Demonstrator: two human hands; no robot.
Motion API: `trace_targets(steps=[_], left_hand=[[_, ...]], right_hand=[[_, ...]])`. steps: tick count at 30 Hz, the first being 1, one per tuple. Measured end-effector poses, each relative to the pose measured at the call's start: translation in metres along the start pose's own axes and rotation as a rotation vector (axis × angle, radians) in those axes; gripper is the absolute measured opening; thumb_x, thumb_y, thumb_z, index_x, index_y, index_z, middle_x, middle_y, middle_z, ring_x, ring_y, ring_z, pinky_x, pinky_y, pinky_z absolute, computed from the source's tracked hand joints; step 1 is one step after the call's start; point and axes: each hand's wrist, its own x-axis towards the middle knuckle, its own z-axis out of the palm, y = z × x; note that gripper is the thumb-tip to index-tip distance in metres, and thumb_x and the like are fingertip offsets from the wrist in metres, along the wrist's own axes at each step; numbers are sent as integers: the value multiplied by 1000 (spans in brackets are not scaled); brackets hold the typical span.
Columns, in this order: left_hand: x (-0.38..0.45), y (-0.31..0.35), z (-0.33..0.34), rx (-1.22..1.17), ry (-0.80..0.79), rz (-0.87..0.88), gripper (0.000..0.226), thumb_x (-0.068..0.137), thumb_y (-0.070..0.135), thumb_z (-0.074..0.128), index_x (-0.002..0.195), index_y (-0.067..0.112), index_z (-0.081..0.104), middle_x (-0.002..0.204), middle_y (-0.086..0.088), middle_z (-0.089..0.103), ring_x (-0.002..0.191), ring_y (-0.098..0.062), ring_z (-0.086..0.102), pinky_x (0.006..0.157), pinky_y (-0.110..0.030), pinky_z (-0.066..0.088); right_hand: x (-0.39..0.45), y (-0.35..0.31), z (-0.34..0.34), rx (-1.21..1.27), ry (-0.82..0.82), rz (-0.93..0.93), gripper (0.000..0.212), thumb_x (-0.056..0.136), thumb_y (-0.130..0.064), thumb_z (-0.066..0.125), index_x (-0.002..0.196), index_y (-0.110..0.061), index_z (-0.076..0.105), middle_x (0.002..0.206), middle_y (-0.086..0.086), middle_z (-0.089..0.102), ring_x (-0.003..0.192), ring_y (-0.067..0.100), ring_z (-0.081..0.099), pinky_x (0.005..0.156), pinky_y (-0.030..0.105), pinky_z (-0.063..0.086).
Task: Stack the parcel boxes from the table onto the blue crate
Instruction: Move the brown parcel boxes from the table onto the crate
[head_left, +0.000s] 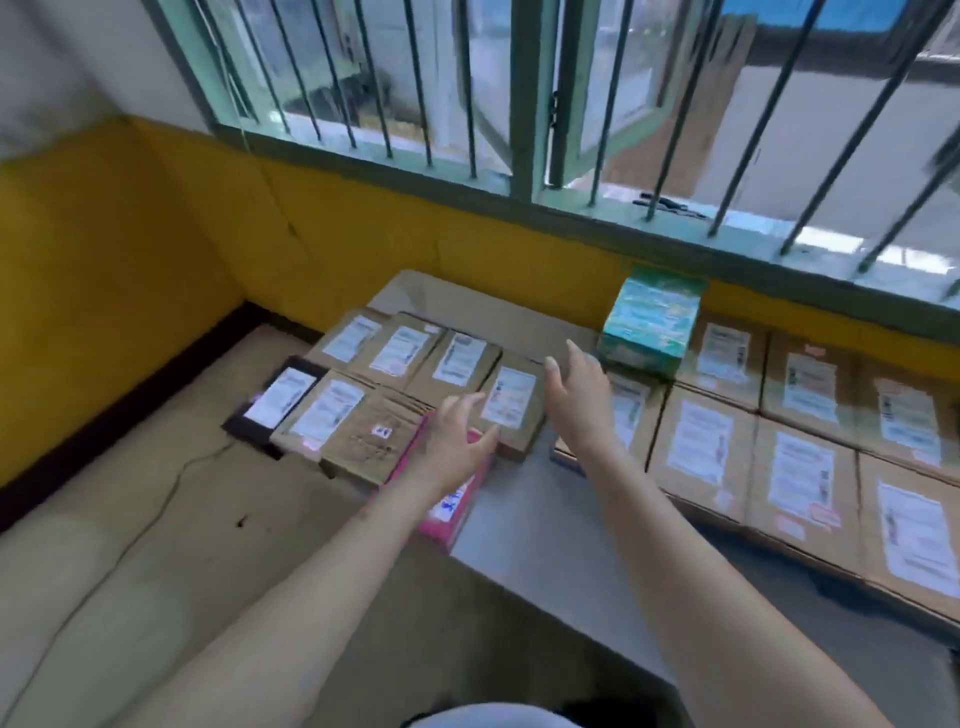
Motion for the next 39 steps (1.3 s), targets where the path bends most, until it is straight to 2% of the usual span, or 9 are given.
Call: trace_targets(steps=[8,11,16,26,29,32,35,37,39], left_hand=[[27,-110,-96,3,34,-181,55,92,44,56,142,26,43,143,-3,40,127,-23,48,105,-39,42],[55,-142,-116,-24,45,-241,56,94,45,54,145,25,40,147,-2,37,134,-20,41,107,-33,35],[112,-195,-158,68,4,-333,57,94,45,51,146,27,38,147,1,36,130,-20,43,95,-33,41],[237,-307,-215,50,-32,-464,55,89,38,60,140,23,45,136,-4,45,119,-21,53,98,-40,47],[285,-342,-214,26,-81,-456,54,90,35,60,140,19,46,136,-6,46,117,-22,54,96,-34,44],[328,-370,-210,-9,-176,-474,53,91,36,60,139,18,48,137,-10,48,117,-26,55,99,-38,46],[360,-390,-204,-16,-326,-505,55,92,37,59,141,16,44,139,-12,49,118,-29,56,97,-34,46],[372,-399,-198,-21,-440,-528,61,93,38,58,145,12,39,145,-13,47,126,-31,51,100,-35,42],[378,-403,-195,8,-570,-540,67,93,39,59,148,8,35,149,-13,44,132,-31,46,103,-36,40]], right_hand=[[26,-111,117,-1,-135,-100,56,104,-37,37,152,-9,33,154,11,39,143,25,33,117,41,28],[62,-133,157,6,-185,-117,56,104,-37,37,152,-8,32,155,11,38,144,25,31,117,41,27],[140,-160,227,17,-282,-57,60,103,-41,37,154,-12,28,156,10,35,144,27,32,116,44,30],[249,-207,337,-412,-463,-80,50,95,-34,53,139,-12,44,137,14,51,123,33,50,99,45,42],[269,-205,369,-585,-510,-101,68,89,-45,62,146,-18,37,141,14,50,127,34,47,106,49,35],[278,-199,400,-753,-606,-101,104,78,-59,71,157,-22,14,160,14,25,145,35,27,118,57,17],[285,-192,427,-884,-667,-81,124,70,-63,76,158,-21,-1,164,18,5,151,38,8,119,60,5],[291,-187,441,-908,-672,-23,132,68,-64,77,157,-20,-9,163,21,4,150,40,6,118,61,1],[298,-182,448,-902,-668,34,136,65,-65,79,157,-19,-11,160,23,17,148,41,16,117,62,0]])
